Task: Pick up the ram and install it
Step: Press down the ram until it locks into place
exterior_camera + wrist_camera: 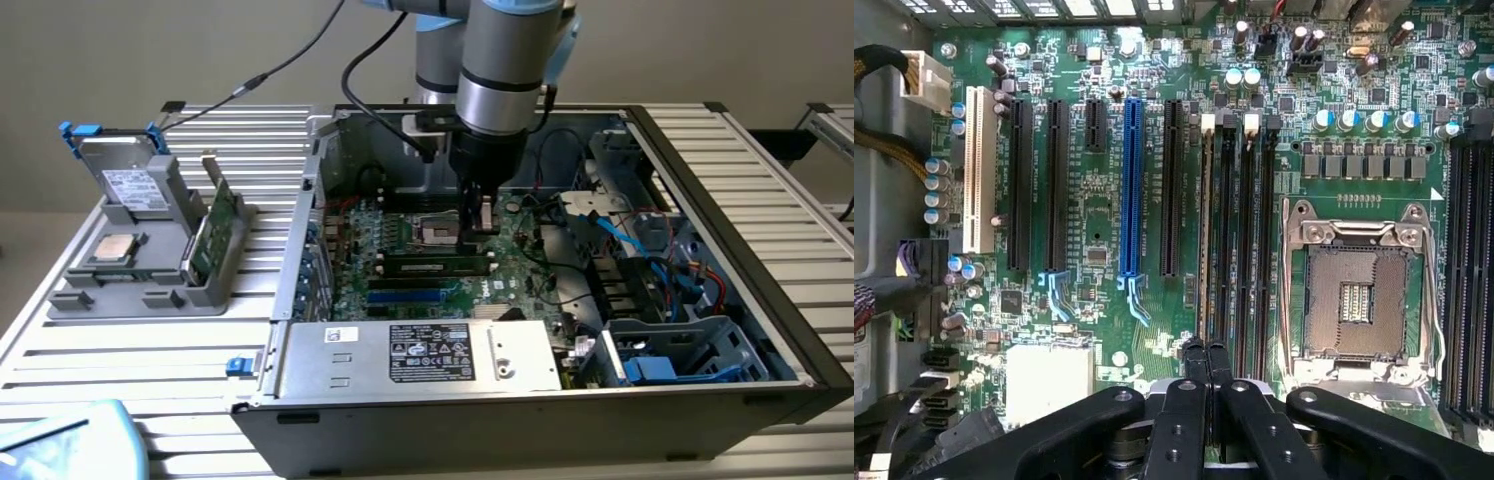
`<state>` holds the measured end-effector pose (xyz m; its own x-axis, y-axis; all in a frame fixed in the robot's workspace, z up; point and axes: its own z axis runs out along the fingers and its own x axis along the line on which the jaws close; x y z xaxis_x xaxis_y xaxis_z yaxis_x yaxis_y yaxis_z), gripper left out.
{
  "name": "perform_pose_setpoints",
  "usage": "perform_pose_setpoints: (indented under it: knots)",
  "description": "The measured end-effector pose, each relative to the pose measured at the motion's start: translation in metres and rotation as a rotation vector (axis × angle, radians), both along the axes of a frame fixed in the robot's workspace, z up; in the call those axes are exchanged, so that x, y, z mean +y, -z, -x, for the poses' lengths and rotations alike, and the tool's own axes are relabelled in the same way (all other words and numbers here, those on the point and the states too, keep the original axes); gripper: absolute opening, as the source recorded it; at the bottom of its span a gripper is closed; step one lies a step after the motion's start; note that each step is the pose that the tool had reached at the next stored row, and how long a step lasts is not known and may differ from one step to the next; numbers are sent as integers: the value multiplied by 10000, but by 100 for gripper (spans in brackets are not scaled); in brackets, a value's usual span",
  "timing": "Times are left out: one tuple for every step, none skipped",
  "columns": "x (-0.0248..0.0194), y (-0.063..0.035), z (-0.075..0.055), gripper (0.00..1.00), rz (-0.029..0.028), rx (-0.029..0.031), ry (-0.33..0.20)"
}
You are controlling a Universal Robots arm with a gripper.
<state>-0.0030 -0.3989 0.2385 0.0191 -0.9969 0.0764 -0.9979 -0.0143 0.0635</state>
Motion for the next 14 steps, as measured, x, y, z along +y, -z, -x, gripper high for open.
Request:
perform_pose_setpoints:
  knots:
    - [0, 1, 0, 11, 2, 1, 0]
    - [0, 10, -1, 11, 0, 0, 1]
    - [2, 23, -2, 11, -2, -1, 1]
    - [3, 37, -4, 11, -2, -1, 2]
    - [2, 41, -3, 11, 0, 0, 2]
    - [2, 41, -4, 11, 0, 0, 2]
    - [2, 41, -3, 11, 0, 0, 3]
    - [2, 41, -4, 11, 1, 0, 2]
    - [3, 46, -4, 11, -2, -1, 3]
    - [3, 53, -4, 11, -4, -2, 3]
    - [3, 60, -4, 11, -3, -1, 3]
    - [3, 67, -4, 11, -1, 0, 3]
    - [3, 75, -4, 11, -2, -1, 4]
    - [3, 84, -4, 11, -1, -1, 4]
